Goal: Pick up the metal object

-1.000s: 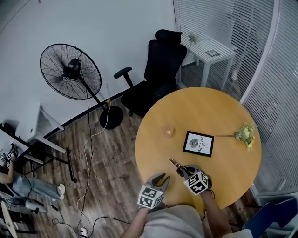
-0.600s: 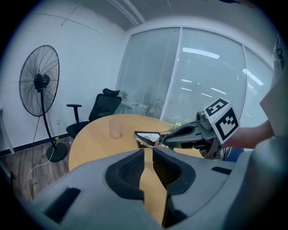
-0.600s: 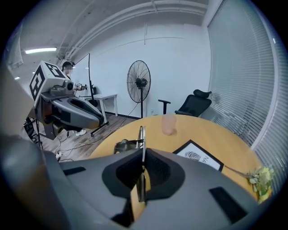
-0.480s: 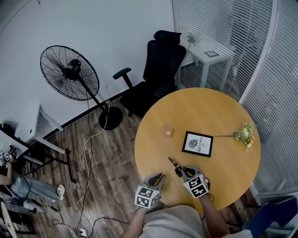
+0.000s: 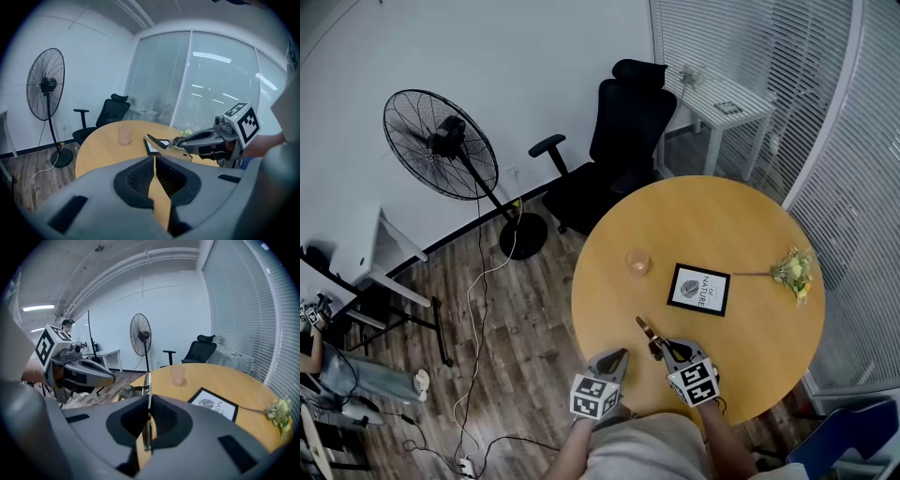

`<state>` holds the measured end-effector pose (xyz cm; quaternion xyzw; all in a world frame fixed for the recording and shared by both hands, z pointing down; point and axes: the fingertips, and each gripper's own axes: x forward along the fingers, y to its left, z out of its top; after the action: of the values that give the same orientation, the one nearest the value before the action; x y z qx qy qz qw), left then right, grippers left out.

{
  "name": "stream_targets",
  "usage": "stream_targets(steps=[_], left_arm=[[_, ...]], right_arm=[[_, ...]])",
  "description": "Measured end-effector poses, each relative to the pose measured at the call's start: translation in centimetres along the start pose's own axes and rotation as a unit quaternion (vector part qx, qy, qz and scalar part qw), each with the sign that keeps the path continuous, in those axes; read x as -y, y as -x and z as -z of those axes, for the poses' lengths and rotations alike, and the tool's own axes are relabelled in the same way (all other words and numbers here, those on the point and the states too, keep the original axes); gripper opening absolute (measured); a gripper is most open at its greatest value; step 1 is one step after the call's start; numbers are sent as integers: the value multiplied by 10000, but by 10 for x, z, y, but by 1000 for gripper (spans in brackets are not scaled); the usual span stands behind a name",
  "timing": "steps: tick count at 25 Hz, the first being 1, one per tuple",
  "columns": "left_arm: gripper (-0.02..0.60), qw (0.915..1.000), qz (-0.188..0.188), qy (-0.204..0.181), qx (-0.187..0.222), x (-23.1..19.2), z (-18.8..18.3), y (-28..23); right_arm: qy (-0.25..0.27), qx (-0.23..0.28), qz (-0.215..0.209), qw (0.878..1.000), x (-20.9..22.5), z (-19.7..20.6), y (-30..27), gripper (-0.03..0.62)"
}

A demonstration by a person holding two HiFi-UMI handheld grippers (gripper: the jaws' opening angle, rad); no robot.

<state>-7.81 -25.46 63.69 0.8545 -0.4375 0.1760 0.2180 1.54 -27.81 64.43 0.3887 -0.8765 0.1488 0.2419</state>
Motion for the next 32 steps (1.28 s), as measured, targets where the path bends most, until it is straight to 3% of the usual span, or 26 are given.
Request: stream_targets(steps=[14, 22, 32], left_arm=[[9, 10000, -18, 16, 69, -1, -5, -1], [9, 9998, -59, 81, 145, -7, -8, 3], [9, 9997, 67, 141, 203, -7, -10, 2]], right_arm=[[-935, 546, 247, 9938, 3, -5, 13, 0], [-1627, 919, 250, 9821, -3, -10, 16, 0], [-1911, 927, 269, 9768, -3, -4, 16, 0]])
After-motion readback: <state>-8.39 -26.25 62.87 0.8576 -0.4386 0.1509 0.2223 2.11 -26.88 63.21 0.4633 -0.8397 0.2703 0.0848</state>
